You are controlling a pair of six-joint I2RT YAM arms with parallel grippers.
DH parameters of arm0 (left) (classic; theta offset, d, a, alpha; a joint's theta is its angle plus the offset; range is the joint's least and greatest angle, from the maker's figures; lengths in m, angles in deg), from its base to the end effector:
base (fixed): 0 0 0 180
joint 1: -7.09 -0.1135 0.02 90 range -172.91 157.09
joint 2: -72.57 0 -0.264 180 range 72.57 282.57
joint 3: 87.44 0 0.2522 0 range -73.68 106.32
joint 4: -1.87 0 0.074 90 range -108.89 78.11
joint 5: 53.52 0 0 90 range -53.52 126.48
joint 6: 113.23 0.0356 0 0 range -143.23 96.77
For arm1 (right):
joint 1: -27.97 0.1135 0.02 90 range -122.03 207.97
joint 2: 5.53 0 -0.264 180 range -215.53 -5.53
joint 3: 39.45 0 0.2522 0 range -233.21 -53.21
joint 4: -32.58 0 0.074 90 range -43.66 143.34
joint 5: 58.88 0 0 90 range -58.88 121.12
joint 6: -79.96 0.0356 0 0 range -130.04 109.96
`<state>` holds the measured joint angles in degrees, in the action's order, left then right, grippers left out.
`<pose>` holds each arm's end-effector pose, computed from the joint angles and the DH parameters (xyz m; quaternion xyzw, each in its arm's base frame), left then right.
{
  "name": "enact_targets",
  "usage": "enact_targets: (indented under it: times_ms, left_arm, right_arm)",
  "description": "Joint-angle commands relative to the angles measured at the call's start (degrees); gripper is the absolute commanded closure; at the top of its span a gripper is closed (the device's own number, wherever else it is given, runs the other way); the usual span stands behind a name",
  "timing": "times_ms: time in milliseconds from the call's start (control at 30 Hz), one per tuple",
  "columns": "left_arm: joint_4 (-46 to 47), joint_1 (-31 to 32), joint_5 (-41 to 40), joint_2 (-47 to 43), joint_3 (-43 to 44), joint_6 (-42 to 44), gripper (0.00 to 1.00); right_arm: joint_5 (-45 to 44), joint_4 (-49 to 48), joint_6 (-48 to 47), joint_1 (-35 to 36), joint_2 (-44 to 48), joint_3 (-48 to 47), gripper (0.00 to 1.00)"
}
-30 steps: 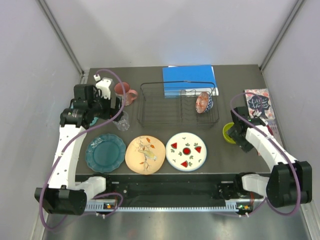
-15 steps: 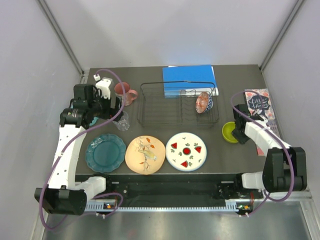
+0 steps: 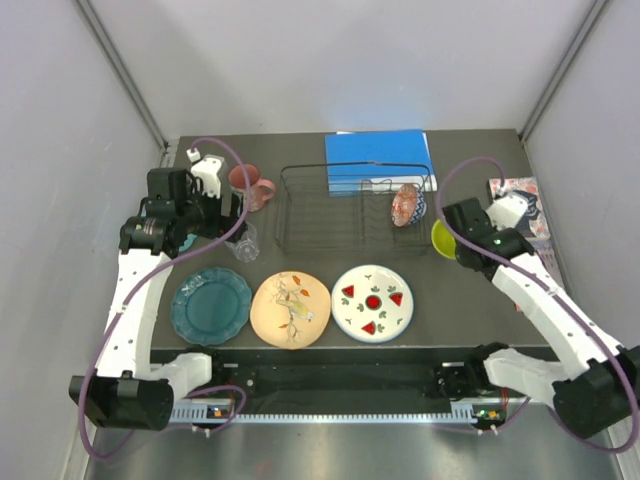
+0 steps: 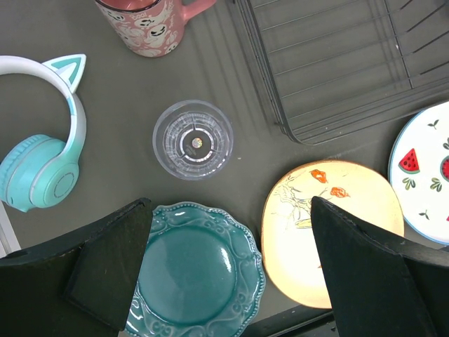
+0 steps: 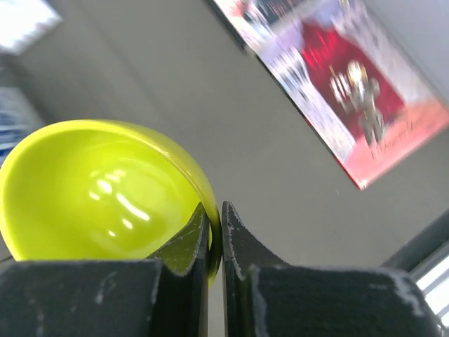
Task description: Load the mixed dishes into the dish rack
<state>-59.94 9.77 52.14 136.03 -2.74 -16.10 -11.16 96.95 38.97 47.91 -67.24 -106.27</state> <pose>0.2187 -0.0199 0.3706 0.1337 0.8918 -0.1076 0.4187 0.1937 0.0448 0.2822 0.3182 0.8466 -0.1467 0.4006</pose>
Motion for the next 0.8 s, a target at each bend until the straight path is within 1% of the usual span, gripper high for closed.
enact_targets:
  times_ms: [0,33,67,100,133,167,300,400,600,767]
  left_arm:
    - [2.26,-0.30,1.56,-0.88,0.61,-1.60,0.01]
    - [2.26,-0.30,1.57,-0.97,0.61,-1.86,0.01]
    - [2.35,-0.30,1.65,-0.97,0.61,-1.86,0.01]
    - [2.26,-0.30,1.74,-0.97,0.61,-1.86,0.01]
    - [2.26,-0.30,1.74,-1.06,0.61,-2.04,0.01]
    - [2.09,-0.30,1.65,-1.32,0.52,-1.95,0.01]
    - [1.47,-0.30,0.86,-2.11,0.26,-1.34,0.01]
    - [1.56,-0.30,0.51,-2.64,-0.18,-0.98,0.01]
    - [1.82,-0.30,0.69,-2.73,-0.62,-0.98,0.01]
    - [2.08,-0.30,0.78,-2.55,-0.54,-1.07,0.01]
  right_arm:
    - [-19.73,10.53,1.25,12.19,-1.73,-11.33,1.00]
    - [-21.51,11.61,1.26,13.44,-3.05,-12.84,1.00]
    - [-23.18,13.18,1.69,14.76,-6.72,-14.43,1.00]
    - [-26.68,16.42,3.70,17.03,-8.67,-17.23,1.00]
    - [-27.93,17.93,4.68,17.93,-10.60,-18.47,1.00]
    - [-28.38,20.90,6.78,18.63,-14.80,-21.01,1.00]
    - [-30.75,27.15,12.85,19.60,-23.88,-26.03,1.00]
    - [-31.11,26.83,13.30,20.48,-27.67,-27.79,1.00]
    - [-30.58,20.68,8.21,20.75,-29.96,-27.98,1.00]
    - [-29.96,18.21,5.75,20.84,-32.67,-28.68,1.00]
